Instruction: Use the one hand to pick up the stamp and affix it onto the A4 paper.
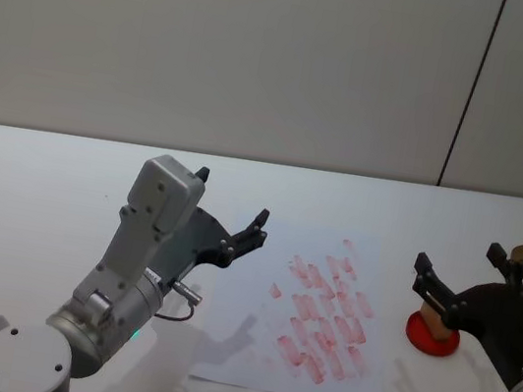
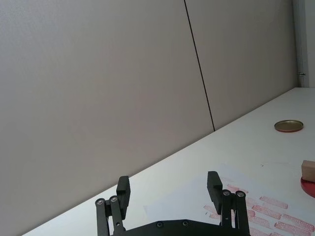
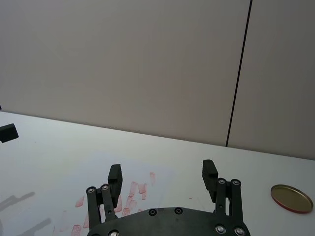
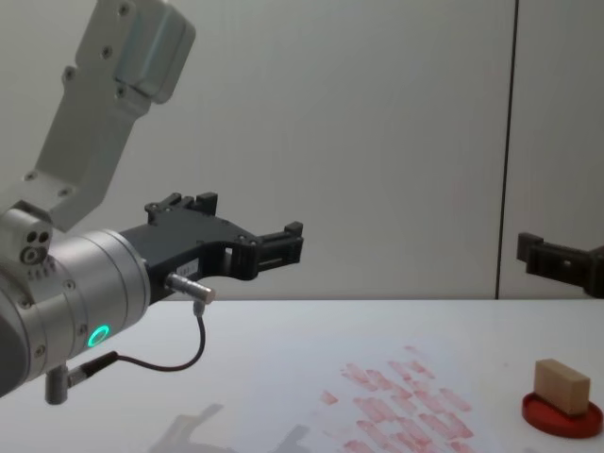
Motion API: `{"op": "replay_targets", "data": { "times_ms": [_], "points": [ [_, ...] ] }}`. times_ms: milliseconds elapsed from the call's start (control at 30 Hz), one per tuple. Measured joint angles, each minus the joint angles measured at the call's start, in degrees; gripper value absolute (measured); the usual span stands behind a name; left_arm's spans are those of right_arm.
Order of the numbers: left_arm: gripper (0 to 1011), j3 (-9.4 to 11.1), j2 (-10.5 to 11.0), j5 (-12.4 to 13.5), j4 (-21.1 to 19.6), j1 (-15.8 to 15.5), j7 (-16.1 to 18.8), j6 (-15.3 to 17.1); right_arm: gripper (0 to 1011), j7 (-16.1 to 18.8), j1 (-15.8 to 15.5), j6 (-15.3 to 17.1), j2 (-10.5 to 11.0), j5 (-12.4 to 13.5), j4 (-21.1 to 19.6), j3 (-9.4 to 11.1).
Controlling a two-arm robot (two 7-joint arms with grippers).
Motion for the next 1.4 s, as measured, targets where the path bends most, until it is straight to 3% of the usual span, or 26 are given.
{"op": "replay_targets", "data": {
  "times_ms": [967, 1233, 1400],
  "points": [
    [993, 0.0, 0.0, 0.0, 0.0, 0.0, 0.0, 0.0, 1001, -0.3, 0.1, 0.4, -0.2, -0.3, -0.3, 0.0],
    [993, 0.0, 0.0, 0.0, 0.0, 0.0, 0.0, 0.0, 1001, -2.9, 0.6, 3.9, -1.2, -1.2, -1.9, -0.3],
    [993, 0.0, 0.0, 0.0, 0.0, 0.0, 0.0, 0.0, 1001, -4.9, 1.1, 7.6, -1.9, -1.7, -2.8, -0.3]
  ]
}}
